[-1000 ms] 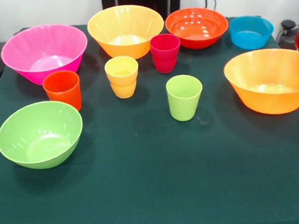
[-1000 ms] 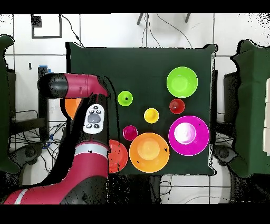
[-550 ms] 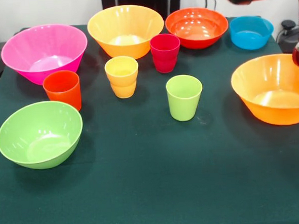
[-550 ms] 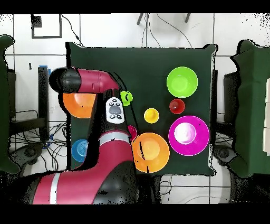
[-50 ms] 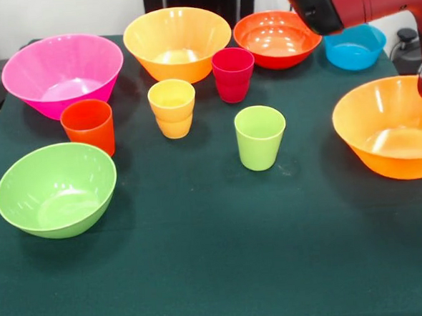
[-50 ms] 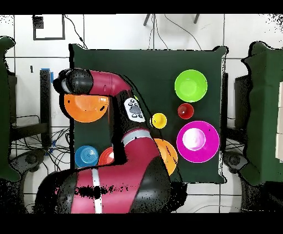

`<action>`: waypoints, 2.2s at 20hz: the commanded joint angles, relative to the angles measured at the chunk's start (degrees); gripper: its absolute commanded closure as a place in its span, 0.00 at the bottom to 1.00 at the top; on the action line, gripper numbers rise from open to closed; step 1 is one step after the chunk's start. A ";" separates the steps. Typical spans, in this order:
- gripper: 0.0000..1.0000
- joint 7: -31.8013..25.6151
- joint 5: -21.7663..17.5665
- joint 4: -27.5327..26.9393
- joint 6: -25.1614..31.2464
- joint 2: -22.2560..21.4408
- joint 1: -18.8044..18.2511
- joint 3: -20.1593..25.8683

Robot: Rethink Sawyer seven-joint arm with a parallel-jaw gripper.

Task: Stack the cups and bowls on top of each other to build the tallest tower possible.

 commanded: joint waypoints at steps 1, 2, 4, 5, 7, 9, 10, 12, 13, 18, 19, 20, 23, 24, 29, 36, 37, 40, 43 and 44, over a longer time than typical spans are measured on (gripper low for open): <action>1.00 -17.07 -6.17 6.14 -5.39 1.23 -3.77 13.85; 1.00 -17.42 -6.66 5.85 -5.32 1.55 -4.18 14.46; 1.00 -17.66 -7.48 5.61 -5.19 2.18 -4.78 15.55; 1.00 -17.10 -7.98 5.57 -5.05 2.11 -4.77 15.57; 1.00 -16.18 -8.77 5.66 -4.22 1.56 -4.77 15.44; 1.00 -15.48 -9.50 5.65 -2.86 0.73 -4.50 15.08; 1.00 -15.49 -9.93 5.54 -2.19 0.52 -4.47 15.09; 1.00 -15.29 -10.39 5.40 -1.65 0.66 -4.74 15.54; 1.00 -15.44 -10.60 5.36 -1.08 0.70 -4.90 15.87; 1.00 -15.89 -11.60 4.67 0.46 1.33 -5.60 17.26; 1.00 -15.91 -11.77 4.57 0.84 1.35 -5.71 17.53; 1.00 -16.11 -11.97 4.72 1.18 1.35 -6.07 17.97; 1.00 -14.49 -12.49 6.41 1.07 0.09 -6.20 18.48; 1.00 -14.63 -12.71 6.70 1.34 -0.07 -6.42 18.83; 1.00 -20.36 -13.64 7.28 2.60 0.78 -9.89 24.55; 1.00 -24.26 -16.88 6.19 19.71 -10.58 -10.76 22.04; 1.00 -24.45 -16.39 6.34 21.60 -11.47 -11.51 22.95; 1.00 -24.61 -15.37 6.57 25.67 -13.05 -13.46 25.27; 1.00 -24.05 -14.62 8.17 26.62 -14.69 -14.81 27.03; 1.00 -24.14 -14.45 8.17 27.01 -14.77 -15.10 27.55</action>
